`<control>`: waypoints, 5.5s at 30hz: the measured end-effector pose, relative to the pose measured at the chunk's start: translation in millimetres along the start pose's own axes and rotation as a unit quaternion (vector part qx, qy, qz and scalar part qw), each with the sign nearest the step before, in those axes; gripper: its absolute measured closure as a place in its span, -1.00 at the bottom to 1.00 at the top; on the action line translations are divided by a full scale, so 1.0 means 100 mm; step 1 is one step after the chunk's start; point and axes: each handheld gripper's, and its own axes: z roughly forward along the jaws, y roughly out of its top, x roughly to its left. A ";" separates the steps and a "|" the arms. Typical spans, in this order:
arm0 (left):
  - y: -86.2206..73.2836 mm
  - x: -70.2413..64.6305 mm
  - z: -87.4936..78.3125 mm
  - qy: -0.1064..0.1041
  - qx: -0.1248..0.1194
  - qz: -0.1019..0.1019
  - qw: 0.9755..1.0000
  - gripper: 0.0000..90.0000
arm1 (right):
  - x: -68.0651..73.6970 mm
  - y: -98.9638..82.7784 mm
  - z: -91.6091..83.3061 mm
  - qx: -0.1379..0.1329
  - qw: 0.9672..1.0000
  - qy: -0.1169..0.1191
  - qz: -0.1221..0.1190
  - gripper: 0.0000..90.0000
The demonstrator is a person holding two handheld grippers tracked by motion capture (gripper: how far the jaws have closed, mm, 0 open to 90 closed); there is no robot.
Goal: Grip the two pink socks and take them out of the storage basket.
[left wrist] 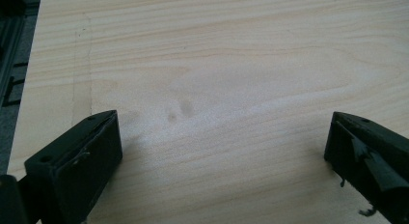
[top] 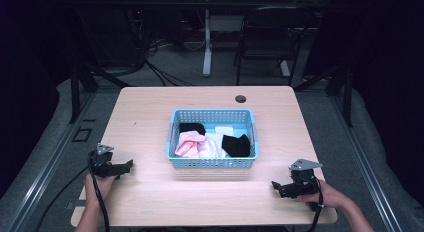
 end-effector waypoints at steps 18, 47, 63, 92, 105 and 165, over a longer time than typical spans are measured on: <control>0.01 0.01 0.01 -0.004 0.000 0.004 1.000 -1.00 | 0.00 -0.01 0.00 0.000 1.000 0.001 0.003 -1.00; 0.60 -0.41 -0.53 -0.069 -0.002 0.040 0.997 -1.00 | 0.01 0.00 0.01 0.000 1.000 0.004 -0.001 -1.00; 1.03 -0.82 -0.61 -0.100 0.004 0.092 0.991 -1.00 | 0.01 0.00 0.01 -0.004 1.000 0.005 0.001 -1.00; 1.68 -1.69 -0.01 -0.171 0.068 0.187 0.965 -1.00 | 0.01 0.00 0.01 -0.002 1.000 0.005 0.000 -1.00; 1.67 -1.90 0.19 -0.160 0.104 0.220 0.957 -0.40 | 0.01 0.00 0.01 -0.002 1.000 0.005 0.000 -1.00; 1.88 -1.94 -0.02 -0.166 0.163 0.246 0.941 0.84 | 0.01 0.00 0.00 0.000 1.000 0.004 -0.001 -1.00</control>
